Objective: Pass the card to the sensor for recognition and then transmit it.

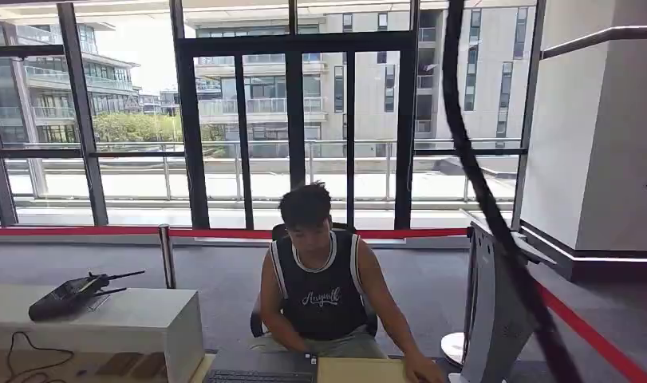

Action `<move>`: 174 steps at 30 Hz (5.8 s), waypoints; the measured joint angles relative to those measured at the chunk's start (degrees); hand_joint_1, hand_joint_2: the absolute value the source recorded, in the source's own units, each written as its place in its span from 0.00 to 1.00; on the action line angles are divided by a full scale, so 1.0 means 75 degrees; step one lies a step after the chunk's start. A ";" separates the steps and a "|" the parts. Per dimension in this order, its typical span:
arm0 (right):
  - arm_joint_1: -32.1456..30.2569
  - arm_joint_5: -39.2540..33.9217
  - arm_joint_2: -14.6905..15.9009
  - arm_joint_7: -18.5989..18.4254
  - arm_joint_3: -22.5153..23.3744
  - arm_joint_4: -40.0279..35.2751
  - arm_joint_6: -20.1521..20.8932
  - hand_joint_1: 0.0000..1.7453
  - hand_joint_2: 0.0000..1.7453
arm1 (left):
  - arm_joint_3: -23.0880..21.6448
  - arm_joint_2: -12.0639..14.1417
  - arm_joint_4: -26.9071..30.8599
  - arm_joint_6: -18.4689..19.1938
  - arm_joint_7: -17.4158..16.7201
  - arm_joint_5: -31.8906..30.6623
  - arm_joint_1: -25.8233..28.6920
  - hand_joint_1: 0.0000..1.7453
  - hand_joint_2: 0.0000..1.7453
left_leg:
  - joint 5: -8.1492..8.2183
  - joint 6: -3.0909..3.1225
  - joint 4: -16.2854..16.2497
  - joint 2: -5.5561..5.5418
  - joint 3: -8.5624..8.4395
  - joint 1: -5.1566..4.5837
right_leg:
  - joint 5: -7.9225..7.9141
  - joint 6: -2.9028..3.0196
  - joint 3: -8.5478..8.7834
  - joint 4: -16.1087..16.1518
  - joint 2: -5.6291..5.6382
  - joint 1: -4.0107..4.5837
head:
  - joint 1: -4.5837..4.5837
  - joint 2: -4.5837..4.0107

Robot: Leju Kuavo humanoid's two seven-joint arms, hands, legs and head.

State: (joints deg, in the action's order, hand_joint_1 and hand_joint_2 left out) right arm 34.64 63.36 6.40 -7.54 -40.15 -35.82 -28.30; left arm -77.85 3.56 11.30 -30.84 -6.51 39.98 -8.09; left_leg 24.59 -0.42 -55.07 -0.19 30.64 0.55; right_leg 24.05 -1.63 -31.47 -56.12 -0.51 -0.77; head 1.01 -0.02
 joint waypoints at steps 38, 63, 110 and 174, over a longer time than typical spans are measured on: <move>0.0713 0.0743 0.0437 -0.0694 0.0659 -0.3192 -0.0175 1.00 1.00 | 0.0000 -0.0055 0.0000 -0.0006 0.0079 -0.0219 0.0012 0.00 0.00 | -0.0002 0.0000 -0.0001 0.0002 -0.0003 -0.0001 | -0.0003 0.0002 0.0000 0.0000 0.0000 -0.0001 | -0.0006 0.0000; 0.3388 0.0128 -0.0277 -0.0163 0.0463 -0.0307 0.0723 1.00 1.00 | -0.0233 -0.0082 -0.0003 0.0379 -0.0041 -0.0877 -0.0368 0.00 0.00 | -0.0007 -0.0003 -0.0001 -0.0001 0.0008 -0.0001 | -0.0008 0.0005 -0.0005 -0.0003 -0.0001 0.0000 | 0.0000 0.0000; -0.1069 -0.1951 0.1921 0.1111 0.6737 -0.3107 -0.1562 0.00 0.00 | 0.0055 -0.0064 -0.0003 -0.0081 -0.0050 0.0140 0.0133 0.00 0.00 | 0.0015 0.0024 -0.0013 -0.0030 0.0003 -0.0010 | 0.0003 -0.0025 0.0016 0.0030 -0.0027 -0.0003 | -0.0015 0.0000; -0.3353 0.1297 0.0137 -0.1463 1.5020 0.3637 0.2681 0.00 0.00 | 0.0370 -0.0064 0.0000 -0.0029 -0.0064 0.0035 0.0039 0.00 0.00 | 0.0061 0.0014 0.0000 0.0022 -0.0026 -0.0007 | 0.0034 -0.0012 0.0027 0.0021 0.0041 0.0003 | 0.0000 0.0000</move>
State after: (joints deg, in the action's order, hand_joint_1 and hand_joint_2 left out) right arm 9.49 73.09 7.43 -18.51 72.50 -8.55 -8.20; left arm -75.08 3.08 11.30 -31.06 -6.99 40.24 -7.79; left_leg 25.04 -0.31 -55.07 -0.02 30.45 0.49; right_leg 24.31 -1.72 -31.27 -55.97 -0.20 -0.75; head 1.01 -0.02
